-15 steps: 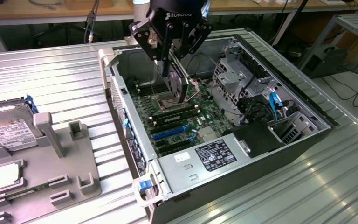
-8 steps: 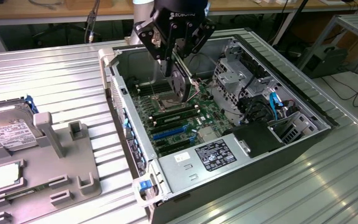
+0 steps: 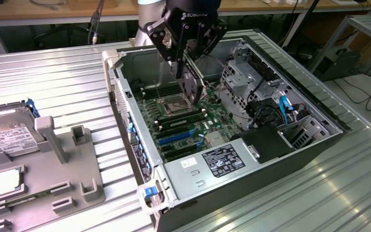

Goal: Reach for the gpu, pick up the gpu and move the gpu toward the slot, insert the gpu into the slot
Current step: 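Pick up the gpu and move the gpu toward the slot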

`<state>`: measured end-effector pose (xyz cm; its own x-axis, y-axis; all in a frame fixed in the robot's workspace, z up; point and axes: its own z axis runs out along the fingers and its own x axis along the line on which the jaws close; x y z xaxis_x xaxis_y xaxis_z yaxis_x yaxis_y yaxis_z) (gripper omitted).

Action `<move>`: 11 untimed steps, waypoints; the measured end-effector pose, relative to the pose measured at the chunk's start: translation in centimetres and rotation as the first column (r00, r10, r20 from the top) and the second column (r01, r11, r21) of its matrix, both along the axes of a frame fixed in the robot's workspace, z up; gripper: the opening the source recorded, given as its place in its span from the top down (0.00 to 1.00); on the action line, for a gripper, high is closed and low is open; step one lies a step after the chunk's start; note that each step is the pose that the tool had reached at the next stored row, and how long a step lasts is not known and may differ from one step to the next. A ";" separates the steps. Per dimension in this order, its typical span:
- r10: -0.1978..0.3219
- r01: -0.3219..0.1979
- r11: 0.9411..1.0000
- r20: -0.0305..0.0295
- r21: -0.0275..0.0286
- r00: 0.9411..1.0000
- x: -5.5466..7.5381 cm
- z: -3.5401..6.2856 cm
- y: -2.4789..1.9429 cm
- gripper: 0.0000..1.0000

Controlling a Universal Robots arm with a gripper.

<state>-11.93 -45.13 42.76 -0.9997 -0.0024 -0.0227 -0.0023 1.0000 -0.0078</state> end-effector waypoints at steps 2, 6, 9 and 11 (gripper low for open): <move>0.000 0.000 1.000 0.000 0.000 1.000 0.2 0.00 0.00 0.72; 0.000 0.000 1.000 0.000 0.000 1.000 0.6 0.00 0.00 0.72; 0.000 0.000 1.000 0.000 0.000 1.000 1.0 0.00 0.00 0.72; 0.000 0.000 1.000 0.000 0.000 1.000 1.2 0.00 0.00 0.72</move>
<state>-10.68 -45.13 42.76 -0.9997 -0.0024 -0.0227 -0.0023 1.0000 -0.0079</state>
